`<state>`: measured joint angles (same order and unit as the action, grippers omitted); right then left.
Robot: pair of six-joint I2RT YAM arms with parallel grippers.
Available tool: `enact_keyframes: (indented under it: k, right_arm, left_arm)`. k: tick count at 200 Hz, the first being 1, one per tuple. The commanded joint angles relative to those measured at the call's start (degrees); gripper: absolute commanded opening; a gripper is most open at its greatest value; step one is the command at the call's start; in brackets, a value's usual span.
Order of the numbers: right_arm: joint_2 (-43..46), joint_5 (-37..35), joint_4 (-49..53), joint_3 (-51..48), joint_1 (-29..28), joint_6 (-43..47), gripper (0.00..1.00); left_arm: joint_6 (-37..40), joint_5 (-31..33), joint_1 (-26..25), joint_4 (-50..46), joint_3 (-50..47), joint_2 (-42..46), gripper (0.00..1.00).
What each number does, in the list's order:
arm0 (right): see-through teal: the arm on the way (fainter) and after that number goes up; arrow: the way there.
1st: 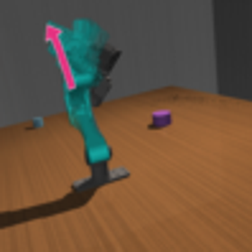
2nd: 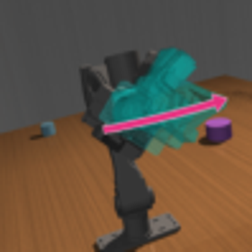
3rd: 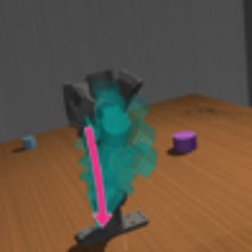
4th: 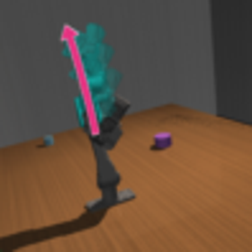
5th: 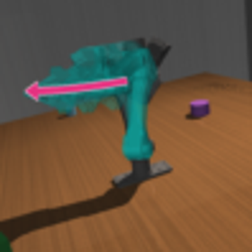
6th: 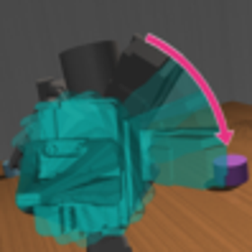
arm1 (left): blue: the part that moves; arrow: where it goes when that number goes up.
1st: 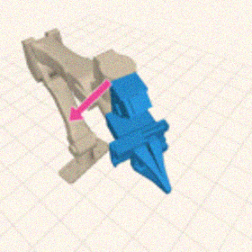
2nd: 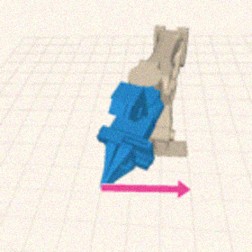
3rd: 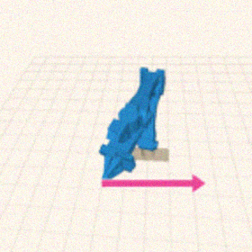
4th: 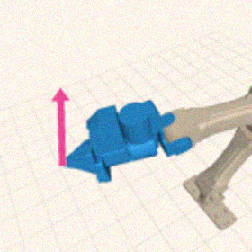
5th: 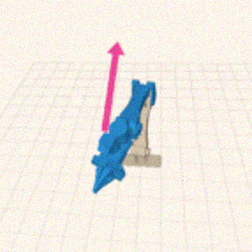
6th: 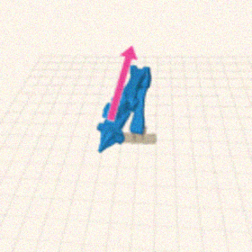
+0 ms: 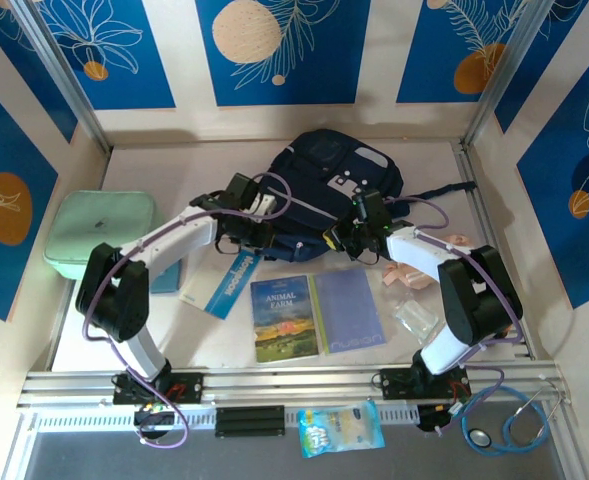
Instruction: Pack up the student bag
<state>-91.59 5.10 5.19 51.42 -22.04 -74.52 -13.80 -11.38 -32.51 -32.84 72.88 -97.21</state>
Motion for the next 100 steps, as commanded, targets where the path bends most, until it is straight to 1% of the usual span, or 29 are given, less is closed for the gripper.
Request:
enact_keyframes:
  k: [1, 7, 23, 44, 67, 89, 100]
  right_arm:
    - [1.23, -0.44, -0.4, 2.11, -0.37, 1.36, 0.04]
    - [1.16, -0.28, -0.47, 2.11, -0.39, 1.38, 0.04]
    - [0.98, -0.02, -0.52, 2.19, -0.37, 1.31, 0.04]
    - [0.98, 0.0, -0.37, 2.43, -0.37, 1.5, 0.04]
    - [0.98, 0.18, -0.43, 2.48, -0.37, 1.49, 0.04]
    - [0.98, 0.26, -0.52, 2.5, -0.37, 1.46, 0.04]
    - [0.98, 0.4, -0.66, 2.43, -0.42, 1.34, 0.04]
  left_arm:
    - [-1.89, -4.79, -2.92, 6.41, -2.32, 1.2, 0.24]
    - [-2.67, -4.6, -3.65, 7.56, -2.62, 0.99, 0.27]
    - [-4.65, -2.5, -5.4, 9.54, -2.72, 0.07, 0.32]
    - [-6.53, 0.61, -6.95, 10.41, -1.97, -1.64, 0.33]
    - [-6.29, 1.38, -8.08, 9.92, -0.01, -4.23, 0.33]
    - [-5.11, 2.92, -9.36, 7.43, 3.07, -7.78, 0.33]
    - [-4.67, 5.17, -9.97, 5.59, 4.86, -9.25, 0.33]
